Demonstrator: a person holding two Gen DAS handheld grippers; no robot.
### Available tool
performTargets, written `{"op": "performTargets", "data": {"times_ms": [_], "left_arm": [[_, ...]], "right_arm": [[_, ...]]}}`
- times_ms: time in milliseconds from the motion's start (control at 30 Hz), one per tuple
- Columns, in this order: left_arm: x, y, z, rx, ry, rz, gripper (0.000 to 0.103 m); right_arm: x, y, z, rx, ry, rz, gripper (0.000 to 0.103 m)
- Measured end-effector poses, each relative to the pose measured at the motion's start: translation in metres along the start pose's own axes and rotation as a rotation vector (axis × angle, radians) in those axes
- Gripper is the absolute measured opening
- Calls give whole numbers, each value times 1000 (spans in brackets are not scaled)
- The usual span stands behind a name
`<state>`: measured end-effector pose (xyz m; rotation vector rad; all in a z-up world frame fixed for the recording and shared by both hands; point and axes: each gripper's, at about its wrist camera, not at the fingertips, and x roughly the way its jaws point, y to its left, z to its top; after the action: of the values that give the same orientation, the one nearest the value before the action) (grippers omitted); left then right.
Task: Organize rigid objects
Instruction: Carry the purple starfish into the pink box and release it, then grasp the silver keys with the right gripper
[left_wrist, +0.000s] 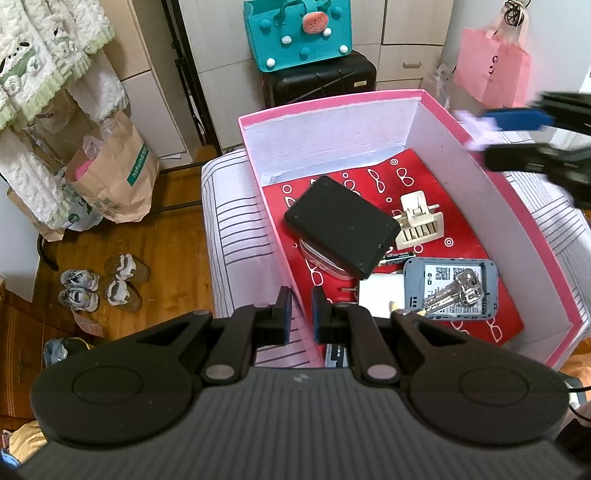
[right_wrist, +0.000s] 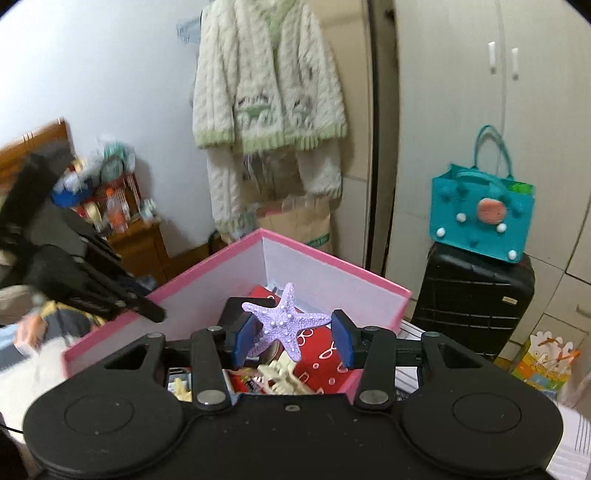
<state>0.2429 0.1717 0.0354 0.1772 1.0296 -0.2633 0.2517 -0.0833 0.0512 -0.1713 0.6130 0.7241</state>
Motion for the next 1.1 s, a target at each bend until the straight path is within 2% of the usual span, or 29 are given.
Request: {"op": "performTargets", "data": {"times_ms": [33,100,133,233,333,467,633,767,867,1100], "left_arm": [[0,1,-1,-2,-3,-1,10],[-1,2,-4,-9,-11,-2,10],[-1,2,-5,-10,-15,-2,10],[0,4,-4,-17,-16,-10,10],[1,5,-2,-24,-11,-15,10],[1,5,-3,-20,-13,-13,10],[1,5,-5,-25,-20,-17,10],[1,4,-5,-24,-19,-17,10],[1,4,-5,-25,-19,-16,10],[0,5,-4,-45,-10,-8,10]], "right_arm": [[11,0,4,-3,18,6,50],[30,-2,8,-20,46,49,39],[37,-3,9,-19,61,59,37],[60,-9,13,-13,100,62,37],[69,-14,10,0,113,16,37],[50,-19,1,30,72,3,37],[7,-29,-16,62,-12,-42,39],[-12,-44,-35,79,12,-74,44],[-19,-63,-52,132,43,-110,44],[-25,-94,-93,268,113,-130,46]]}}
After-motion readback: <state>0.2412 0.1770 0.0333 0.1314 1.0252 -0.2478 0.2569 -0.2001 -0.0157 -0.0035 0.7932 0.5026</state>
